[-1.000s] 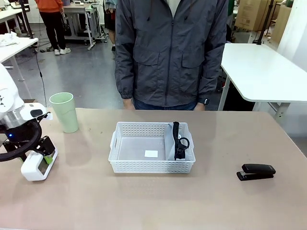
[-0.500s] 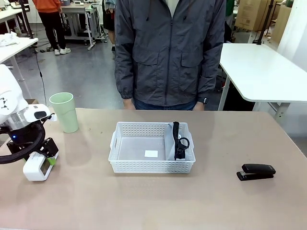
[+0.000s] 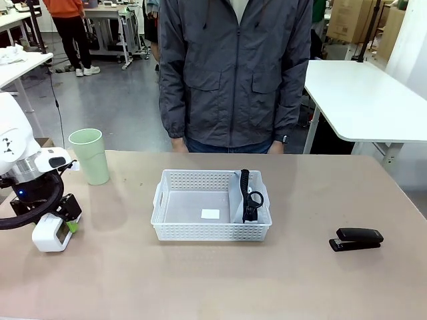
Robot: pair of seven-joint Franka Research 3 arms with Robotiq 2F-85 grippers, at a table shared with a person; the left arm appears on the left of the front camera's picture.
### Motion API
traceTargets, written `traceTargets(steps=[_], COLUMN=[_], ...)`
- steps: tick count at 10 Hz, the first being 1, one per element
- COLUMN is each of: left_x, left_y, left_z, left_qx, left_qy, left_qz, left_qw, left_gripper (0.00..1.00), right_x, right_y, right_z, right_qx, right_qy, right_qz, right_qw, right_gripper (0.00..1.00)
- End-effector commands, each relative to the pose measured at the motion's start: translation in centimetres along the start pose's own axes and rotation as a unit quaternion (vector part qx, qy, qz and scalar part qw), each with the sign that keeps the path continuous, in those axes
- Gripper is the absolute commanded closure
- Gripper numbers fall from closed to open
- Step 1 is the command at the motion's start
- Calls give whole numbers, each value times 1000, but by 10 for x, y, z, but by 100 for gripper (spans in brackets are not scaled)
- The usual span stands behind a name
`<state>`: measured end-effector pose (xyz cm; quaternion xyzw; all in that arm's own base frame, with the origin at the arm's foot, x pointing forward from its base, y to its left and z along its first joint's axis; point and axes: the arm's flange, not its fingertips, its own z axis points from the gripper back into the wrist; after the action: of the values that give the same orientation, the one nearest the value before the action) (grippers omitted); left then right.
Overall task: Efficiently arrange items inside the basket to fit them all.
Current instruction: Pick up the Digital clock and place it inside the Organizing basket.
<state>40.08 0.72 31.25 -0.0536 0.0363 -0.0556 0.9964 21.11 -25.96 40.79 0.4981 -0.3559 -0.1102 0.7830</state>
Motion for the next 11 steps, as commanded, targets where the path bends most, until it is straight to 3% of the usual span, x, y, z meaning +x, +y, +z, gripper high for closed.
traceTargets(steps=[1, 2, 3, 4, 8, 11], left_x=[2, 2, 2, 1, -26, -89], left_y=[-2, -3, -5, -8, -7, 42], left_z=[1, 1, 0, -1, 22, 81], left_qx=[10, 11, 16, 20, -12, -99], left_qy=[-4, -7, -7, -6, 7, -88], left_qz=[8, 6, 3, -2, -30, -127], left_qw=[1000, 1000, 1000, 1000, 999, 983], left_gripper=[67, 100, 69, 100, 100, 100], right_x=[2, 2, 2, 2, 2, 2], right_y=[1, 1, 1, 1, 1, 1], right_z=[0, 0, 0, 0, 0, 0], right_qx=[7, 7, 7, 7, 7, 7], right_qy=[-8, -8, -8, -8, -8, -8], right_qz=[13, 13, 13, 13, 13, 13], right_qw=[1000, 1000, 1000, 1000, 1000, 1000], right_gripper=[0, 0, 0, 0, 0, 0])
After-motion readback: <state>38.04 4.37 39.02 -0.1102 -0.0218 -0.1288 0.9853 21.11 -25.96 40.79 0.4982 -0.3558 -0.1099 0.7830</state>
